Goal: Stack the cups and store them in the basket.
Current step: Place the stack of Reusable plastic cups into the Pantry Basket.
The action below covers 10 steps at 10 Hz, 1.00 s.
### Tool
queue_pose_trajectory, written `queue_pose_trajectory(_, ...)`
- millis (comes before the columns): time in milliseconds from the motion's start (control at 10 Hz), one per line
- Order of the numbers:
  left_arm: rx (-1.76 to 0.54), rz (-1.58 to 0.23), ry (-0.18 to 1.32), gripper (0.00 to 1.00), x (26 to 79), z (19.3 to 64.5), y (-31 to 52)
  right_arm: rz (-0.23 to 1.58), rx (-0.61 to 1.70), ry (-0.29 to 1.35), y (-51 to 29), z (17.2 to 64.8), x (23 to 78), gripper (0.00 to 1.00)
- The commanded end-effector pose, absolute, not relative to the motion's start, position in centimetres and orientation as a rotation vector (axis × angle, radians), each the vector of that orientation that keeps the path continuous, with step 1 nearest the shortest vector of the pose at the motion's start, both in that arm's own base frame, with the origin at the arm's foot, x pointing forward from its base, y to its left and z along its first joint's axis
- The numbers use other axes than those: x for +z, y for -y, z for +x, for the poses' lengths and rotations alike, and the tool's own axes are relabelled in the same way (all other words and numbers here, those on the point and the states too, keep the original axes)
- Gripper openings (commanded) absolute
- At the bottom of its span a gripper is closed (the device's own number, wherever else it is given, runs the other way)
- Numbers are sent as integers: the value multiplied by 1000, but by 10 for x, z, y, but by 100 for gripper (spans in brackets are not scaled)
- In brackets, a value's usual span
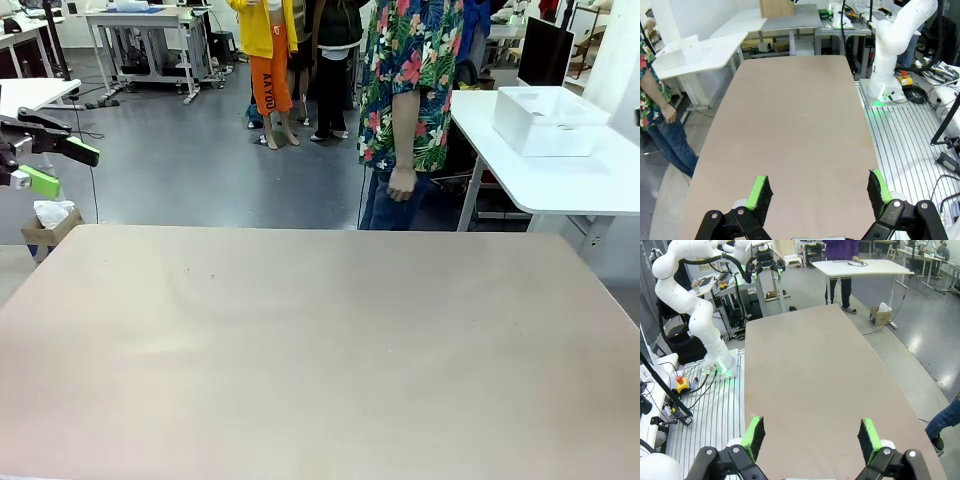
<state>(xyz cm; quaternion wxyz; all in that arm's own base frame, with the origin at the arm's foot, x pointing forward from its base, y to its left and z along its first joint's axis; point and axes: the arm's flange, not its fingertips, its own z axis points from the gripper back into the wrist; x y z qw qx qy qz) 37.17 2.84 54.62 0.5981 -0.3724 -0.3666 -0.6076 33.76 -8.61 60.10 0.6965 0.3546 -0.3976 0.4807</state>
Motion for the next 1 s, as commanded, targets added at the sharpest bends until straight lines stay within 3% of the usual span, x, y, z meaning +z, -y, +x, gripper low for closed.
queue_pose_trajectory(0,-1416,-868,840,100,549,371,-29,800,1079,907,86,337,604,100)
queue_pose_trajectory(900,-1416,-868,840,100,549,371,-29,800,1079,907,86,337,604,100)
